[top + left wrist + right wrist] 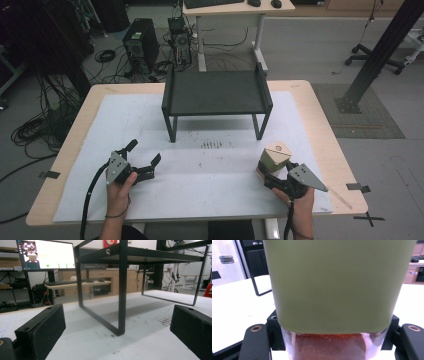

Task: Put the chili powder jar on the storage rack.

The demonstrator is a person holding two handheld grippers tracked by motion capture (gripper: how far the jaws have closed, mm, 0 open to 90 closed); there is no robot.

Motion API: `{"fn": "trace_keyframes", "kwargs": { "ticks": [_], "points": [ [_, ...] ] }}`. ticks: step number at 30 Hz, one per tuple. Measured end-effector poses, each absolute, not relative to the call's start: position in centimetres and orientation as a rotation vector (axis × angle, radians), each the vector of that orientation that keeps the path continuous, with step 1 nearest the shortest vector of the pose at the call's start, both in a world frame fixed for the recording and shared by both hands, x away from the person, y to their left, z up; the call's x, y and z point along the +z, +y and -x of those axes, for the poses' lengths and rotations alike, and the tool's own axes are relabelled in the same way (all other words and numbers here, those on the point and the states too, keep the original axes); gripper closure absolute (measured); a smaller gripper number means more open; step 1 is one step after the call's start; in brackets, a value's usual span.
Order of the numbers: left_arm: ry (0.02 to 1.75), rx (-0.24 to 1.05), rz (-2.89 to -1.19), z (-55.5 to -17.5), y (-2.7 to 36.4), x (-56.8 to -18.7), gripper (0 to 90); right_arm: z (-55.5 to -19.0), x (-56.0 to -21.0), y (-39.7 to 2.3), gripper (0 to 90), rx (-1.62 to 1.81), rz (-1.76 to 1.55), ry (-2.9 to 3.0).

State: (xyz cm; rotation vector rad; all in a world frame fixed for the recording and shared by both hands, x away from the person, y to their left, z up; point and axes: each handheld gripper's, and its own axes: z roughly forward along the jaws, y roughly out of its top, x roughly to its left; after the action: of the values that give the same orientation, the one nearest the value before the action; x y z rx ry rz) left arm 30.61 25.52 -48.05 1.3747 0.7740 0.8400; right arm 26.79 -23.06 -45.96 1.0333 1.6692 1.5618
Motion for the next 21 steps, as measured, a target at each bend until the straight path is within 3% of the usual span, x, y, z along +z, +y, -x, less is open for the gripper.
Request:
{"fn": "trace_keyframes", "kwargs": {
  "ticks": [21],
  "points": [
    [0.777, 0.838, -1.375, -30.6, 25.5, -48.0, 0.4, -29.0, -42.8, -20.7, 30.6, 1.615, -0.957, 1.720]
  ]
}}
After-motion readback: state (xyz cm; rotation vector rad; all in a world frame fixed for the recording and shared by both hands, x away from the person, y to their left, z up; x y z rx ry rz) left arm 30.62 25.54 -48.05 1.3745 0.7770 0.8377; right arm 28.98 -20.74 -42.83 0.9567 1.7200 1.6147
